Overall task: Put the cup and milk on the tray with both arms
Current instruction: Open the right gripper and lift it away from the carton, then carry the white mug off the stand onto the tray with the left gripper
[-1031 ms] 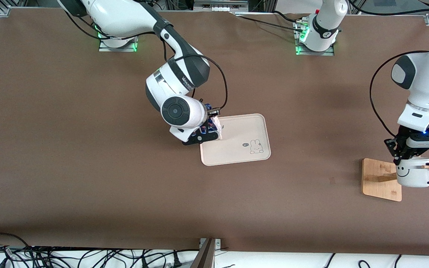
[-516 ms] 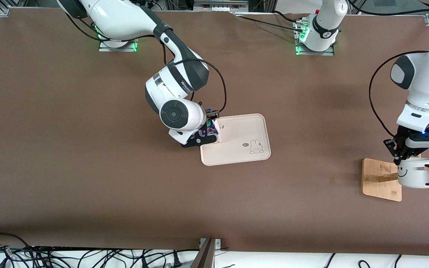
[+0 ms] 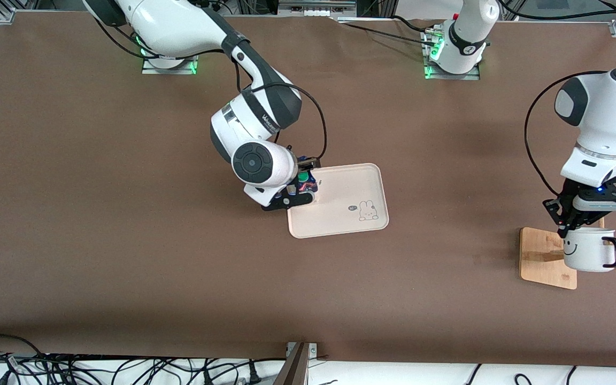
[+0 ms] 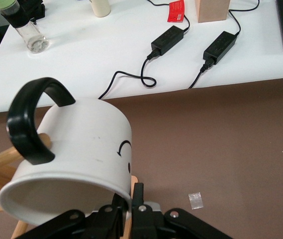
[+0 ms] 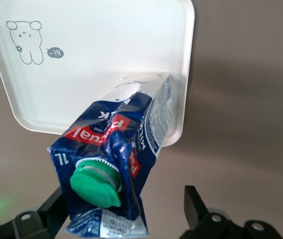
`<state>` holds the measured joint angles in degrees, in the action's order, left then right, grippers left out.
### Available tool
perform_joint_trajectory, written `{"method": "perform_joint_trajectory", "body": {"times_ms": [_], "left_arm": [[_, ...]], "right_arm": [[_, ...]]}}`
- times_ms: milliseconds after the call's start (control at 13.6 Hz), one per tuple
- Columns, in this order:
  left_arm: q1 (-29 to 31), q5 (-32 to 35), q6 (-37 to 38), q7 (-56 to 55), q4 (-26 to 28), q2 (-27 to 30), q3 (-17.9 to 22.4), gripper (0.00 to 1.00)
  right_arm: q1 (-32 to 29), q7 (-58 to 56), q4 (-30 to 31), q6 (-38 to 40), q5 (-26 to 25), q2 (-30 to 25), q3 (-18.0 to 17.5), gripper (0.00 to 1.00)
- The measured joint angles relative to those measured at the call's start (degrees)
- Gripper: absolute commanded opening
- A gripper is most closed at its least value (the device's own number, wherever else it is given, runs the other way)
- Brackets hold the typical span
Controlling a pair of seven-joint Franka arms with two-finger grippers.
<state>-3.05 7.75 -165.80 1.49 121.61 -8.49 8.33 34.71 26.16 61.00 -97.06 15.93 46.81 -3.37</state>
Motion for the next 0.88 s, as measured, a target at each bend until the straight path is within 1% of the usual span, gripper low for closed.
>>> {"method": "perform_joint_trajectory", "body": {"times_ms": [147, 295, 516, 589, 663, 736, 884], "left_arm": [[-1.54, -0.15, 0.05, -0.11, -0.08, 0.45, -0.06, 0.0], [-3.45, -0.17, 1.71, -0.15, -0.34, 1.19, -0.12, 0.0], [-6.89, -0.3, 9.94, -1.03, -0.95, 3.2, -0.46, 0.0], [-7.94, -1.07, 13.59, -1.25, -1.18, 3.88, -0.97, 0.0], [-8.77, -2.71, 17.65, -1.44, -1.72, 4.4, -1.83, 0.0], [-9.46, -4.92, 22.05, -1.8, -2.63, 4.61, -2.82, 0.0], [-11.64, -7.65, 30.38, -4.56, -4.99, 4.42, -4.37, 0.0]], "right_arm": [[0.68, 4.81, -0.9, 0.14, -0.15, -0.5, -0.05, 1.0], [1.76, 9.76, -1.8, 1.74, -1.49, -2.84, -0.07, 1.0], [2.47, 14.7, -2.46, 7.32, -3.64, -9.5, 0.07, 1.0], [2.39, 15.13, -2.51, 9.64, -5.16, -11.97, 0.86, 1.0], [2.27, 15.15, -2.53, 11.69, -6.6, -14.08, 2.51, 1.0], [2.1, 15.13, -2.53, 13.51, -7.47, -15.91, 4.89, 1.0], [1.15, 13.13, -2.52, 16.56, -7.78, -18.49, 9.7, 1.0]]}}
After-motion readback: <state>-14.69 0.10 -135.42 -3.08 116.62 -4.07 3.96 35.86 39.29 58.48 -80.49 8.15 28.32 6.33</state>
